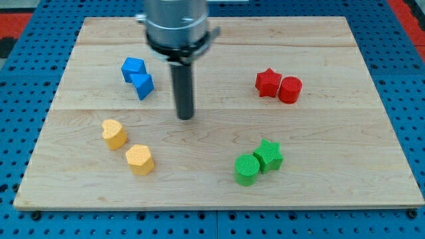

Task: Push the yellow heart towards the right

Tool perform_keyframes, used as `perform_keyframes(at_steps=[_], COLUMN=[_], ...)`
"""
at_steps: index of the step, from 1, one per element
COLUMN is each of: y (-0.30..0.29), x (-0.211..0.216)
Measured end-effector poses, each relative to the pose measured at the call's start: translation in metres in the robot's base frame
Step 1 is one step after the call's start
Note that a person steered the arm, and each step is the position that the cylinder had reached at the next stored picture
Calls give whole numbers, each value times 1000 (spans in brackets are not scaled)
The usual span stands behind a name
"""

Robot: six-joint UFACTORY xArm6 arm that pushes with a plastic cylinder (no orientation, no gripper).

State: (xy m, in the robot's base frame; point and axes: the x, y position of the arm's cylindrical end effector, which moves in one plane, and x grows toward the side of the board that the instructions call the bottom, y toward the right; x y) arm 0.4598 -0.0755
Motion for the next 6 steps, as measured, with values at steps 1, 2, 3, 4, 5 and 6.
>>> perform_keyframes(at_steps=[1, 2, 3, 4, 5, 6], y=[-87, -145, -154, -75, 9, -20], x=[1, -23, 23, 45, 60, 44])
